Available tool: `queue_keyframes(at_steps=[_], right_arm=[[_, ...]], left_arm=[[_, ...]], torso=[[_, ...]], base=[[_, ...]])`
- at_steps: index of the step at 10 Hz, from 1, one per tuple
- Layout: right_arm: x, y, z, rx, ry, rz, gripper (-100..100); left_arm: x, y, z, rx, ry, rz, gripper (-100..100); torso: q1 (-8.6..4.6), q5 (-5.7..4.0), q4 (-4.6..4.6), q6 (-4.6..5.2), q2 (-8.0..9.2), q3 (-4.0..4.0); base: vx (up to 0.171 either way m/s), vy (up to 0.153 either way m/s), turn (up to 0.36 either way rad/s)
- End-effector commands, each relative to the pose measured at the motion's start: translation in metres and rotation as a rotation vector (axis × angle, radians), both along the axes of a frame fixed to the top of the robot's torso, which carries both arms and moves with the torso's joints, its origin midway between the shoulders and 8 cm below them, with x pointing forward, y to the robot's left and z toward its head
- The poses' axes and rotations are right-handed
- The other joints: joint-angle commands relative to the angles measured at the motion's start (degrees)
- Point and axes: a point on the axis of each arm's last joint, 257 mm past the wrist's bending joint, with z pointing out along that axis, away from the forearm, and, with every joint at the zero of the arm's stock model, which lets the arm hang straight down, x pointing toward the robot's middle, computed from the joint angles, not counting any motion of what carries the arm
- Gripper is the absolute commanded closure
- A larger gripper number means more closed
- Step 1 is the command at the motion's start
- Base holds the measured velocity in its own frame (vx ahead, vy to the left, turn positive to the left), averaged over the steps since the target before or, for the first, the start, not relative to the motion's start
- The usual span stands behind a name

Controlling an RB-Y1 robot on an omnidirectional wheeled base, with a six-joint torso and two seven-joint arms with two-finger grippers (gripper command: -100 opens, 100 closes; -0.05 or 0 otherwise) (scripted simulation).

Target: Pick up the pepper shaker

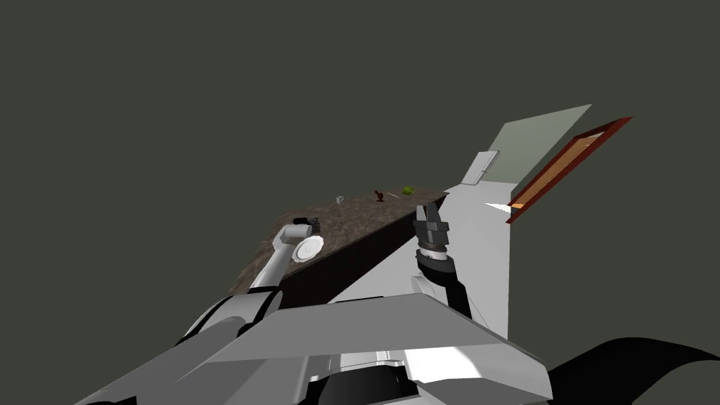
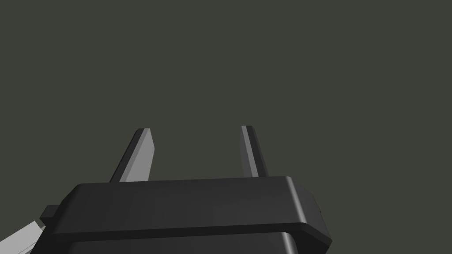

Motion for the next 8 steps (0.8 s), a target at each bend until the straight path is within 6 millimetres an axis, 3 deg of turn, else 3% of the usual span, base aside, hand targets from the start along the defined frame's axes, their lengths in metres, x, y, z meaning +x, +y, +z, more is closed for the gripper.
queue_keyframes(at_steps=[1,8], right_arm=[[0.0,0.0,0.0,0.0,0.0,0.0,0],[0.0,0.0,0.0,0.0,0.0,0.0,0]], left_arm=[[-0.004,0.012,-0.006,0.037,0.059,0.003,-100],[-0.019,0.051,-0.015,0.136,0.216,0.018,-100]], torso=[[0.0,0.0,0.0,0.0,0.0,0.0],[0.0,0.01,0.0,-0.02,0.0,0.0]], base=[[0.05,0.056,-0.104],[0.041,0.042,-0.063]])
